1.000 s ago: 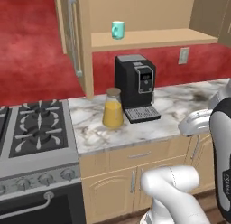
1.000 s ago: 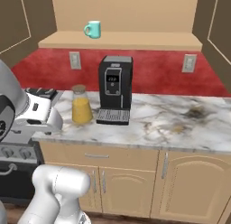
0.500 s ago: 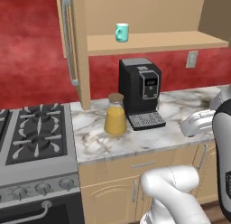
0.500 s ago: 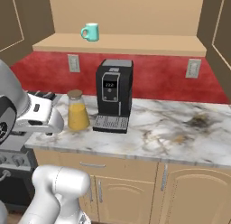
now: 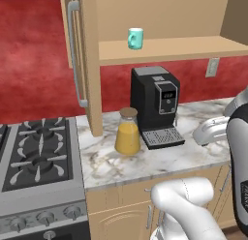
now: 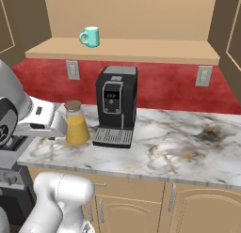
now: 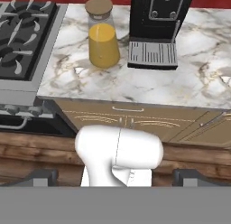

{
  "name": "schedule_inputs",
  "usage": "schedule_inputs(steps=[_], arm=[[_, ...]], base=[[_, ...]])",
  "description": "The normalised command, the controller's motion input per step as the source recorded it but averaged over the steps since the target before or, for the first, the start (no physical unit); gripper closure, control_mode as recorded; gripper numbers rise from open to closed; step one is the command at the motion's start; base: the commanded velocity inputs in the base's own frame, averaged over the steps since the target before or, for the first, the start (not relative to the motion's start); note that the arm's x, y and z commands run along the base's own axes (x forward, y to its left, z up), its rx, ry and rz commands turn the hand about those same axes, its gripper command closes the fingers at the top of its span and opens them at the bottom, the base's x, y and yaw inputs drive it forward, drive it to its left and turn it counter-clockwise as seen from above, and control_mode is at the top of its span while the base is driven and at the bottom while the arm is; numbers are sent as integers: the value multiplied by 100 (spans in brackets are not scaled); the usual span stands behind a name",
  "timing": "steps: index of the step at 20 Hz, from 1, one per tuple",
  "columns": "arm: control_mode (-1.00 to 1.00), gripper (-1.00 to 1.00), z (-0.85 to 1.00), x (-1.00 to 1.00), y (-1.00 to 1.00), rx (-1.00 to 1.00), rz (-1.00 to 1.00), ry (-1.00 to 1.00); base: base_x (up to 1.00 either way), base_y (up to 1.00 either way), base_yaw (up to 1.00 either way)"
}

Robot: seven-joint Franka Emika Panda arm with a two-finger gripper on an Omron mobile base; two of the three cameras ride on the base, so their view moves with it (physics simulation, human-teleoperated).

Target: There is a tray on the dining counter. Grab the cup, mug, and pitcher and place them on the tray. The pitcher may be placed next to the tray if it cannot fit the tray.

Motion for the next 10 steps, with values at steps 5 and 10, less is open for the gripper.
schedule_inputs(steps=[5,10], arm=[[100,-100,0,0,0,0,0,0],[-100,-100,0,2,6,0,-3,0]], base=[[10,0,0],[6,0,0]])
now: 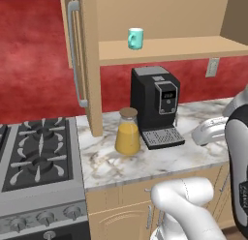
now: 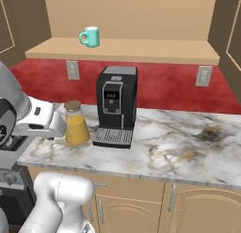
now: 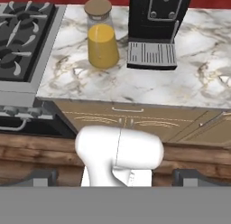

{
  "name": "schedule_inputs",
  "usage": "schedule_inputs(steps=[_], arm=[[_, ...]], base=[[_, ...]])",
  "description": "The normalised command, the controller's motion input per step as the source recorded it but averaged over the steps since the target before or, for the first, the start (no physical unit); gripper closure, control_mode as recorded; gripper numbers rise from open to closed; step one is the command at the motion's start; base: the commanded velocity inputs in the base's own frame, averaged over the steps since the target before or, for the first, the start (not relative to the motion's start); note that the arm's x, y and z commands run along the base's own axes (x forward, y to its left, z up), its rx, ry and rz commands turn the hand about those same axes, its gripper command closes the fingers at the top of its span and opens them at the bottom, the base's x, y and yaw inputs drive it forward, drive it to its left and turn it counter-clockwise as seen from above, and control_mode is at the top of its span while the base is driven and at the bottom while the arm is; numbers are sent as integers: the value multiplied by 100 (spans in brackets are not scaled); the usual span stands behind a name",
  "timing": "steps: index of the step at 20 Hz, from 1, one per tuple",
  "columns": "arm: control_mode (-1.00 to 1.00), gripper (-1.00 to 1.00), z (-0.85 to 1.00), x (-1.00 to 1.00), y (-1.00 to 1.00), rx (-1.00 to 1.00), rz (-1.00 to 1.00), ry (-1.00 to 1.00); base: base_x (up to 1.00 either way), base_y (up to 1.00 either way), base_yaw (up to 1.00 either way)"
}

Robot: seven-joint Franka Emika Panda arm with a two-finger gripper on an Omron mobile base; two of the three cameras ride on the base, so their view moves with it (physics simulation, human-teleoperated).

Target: There is a tray on the dining counter. Grab the cup, mug, and pitcher and place them on the tray. The pitcher may be placed next to the tray if it cannot fit the tray.

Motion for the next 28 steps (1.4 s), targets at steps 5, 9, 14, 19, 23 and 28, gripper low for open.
schedule_inputs(steps=[5,9,14,19,23,28], arm=[[-100,-100,3,-7,16,0,-6,-15],[-100,-100,22,-5,7,0,-8,-21],[-100,-100,40,0,0,0,-5,-16],[-100,-100,49,0,0,0,0,-8],[-100,-100,54,0,0,0,0,0],[-100,-100,39,1,0,2,0,0]], base=[[0,0,0],[0,0,0],[0,0,0],[0,0,0],[0,0,0],[0,0,0]])
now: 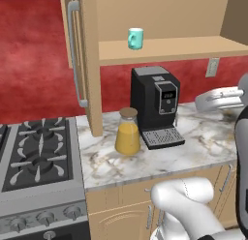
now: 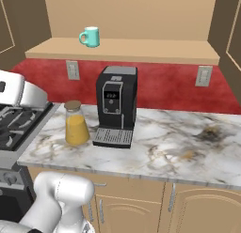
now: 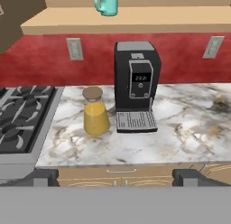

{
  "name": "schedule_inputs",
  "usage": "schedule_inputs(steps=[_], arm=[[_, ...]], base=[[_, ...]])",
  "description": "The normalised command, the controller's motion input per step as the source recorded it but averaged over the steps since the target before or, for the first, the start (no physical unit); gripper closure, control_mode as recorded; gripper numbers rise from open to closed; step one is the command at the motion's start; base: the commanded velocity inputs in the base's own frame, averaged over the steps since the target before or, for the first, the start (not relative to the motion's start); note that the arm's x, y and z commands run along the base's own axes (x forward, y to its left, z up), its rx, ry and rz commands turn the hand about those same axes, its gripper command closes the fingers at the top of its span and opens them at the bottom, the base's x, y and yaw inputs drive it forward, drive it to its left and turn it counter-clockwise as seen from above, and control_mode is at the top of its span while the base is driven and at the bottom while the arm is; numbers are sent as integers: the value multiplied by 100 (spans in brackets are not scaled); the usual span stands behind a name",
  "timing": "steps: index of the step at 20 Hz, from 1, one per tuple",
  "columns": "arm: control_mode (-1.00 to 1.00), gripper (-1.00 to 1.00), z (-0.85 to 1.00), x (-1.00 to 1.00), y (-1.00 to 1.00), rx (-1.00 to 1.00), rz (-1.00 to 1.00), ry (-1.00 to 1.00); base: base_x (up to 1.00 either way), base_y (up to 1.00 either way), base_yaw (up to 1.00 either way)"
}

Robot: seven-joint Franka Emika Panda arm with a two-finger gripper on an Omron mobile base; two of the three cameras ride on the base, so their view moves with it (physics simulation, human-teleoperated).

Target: There is a tray on the dining counter. Grab the cup, mug, and pitcher and place them on the tray. The pitcher may be placed next to the tray if it cannot fit the tray.

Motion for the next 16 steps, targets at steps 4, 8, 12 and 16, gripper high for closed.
schedule_inputs(steps=[4,8,12,16], arm=[[-100,-100,24,7,0,3,1,0],[-100,-100,2,20,0,2,1,0],[-100,-100,0,36,0,2,0,0],[-100,-100,0,55,0,3,0,0]], base=[[0,0,0],[0,0,0],[0,0,0],[0,0,0]])
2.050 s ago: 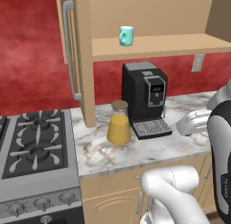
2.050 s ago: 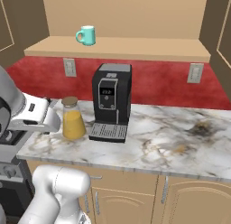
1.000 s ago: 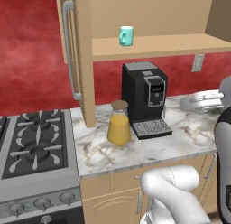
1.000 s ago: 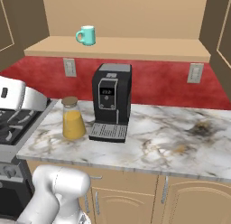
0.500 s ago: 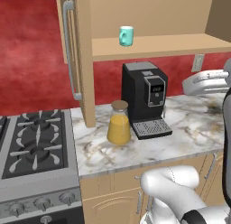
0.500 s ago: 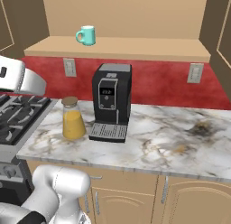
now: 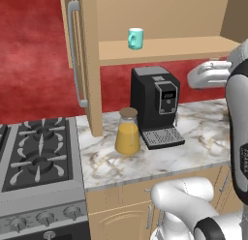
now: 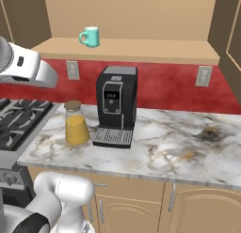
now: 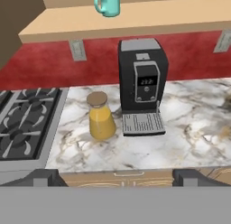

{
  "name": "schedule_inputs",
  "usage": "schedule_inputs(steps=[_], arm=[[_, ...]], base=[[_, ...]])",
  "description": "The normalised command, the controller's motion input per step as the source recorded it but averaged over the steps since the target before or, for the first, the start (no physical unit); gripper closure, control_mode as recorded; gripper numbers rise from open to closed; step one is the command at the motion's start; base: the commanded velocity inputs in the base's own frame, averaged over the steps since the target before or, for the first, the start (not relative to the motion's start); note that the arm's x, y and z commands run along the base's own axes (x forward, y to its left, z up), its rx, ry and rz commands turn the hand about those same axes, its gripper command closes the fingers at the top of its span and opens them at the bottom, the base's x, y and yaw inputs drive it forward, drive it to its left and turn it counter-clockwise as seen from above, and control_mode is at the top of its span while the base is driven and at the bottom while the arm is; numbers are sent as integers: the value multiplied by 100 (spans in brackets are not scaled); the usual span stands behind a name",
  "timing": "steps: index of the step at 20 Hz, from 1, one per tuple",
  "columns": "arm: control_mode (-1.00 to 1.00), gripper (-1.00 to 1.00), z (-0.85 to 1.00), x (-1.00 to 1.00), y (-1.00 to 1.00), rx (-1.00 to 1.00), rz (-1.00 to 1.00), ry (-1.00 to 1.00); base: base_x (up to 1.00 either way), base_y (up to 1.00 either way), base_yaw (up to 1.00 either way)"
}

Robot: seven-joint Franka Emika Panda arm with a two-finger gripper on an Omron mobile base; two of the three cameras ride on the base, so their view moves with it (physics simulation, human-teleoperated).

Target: There is a tray on the dining counter. Grab the cup, mug, and pitcher and place them on the tray. The pitcher may be placed next to the tray if it cannot fit the tray.

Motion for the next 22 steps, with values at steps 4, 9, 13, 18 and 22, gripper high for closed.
schedule_inputs(steps=[4,9,13,18,22], arm=[[-100,-100,0,50,1,0,0,0],[-100,-100,0,50,6,0,0,-1],[-100,-100,2,41,9,0,0,-4],[-100,-100,8,22,8,0,0,-11],[-100,-100,4,17,4,0,0,-10]], base=[[0,0,0],[0,0,0],[0,0,0],[0,0,0],[0,0,0]])
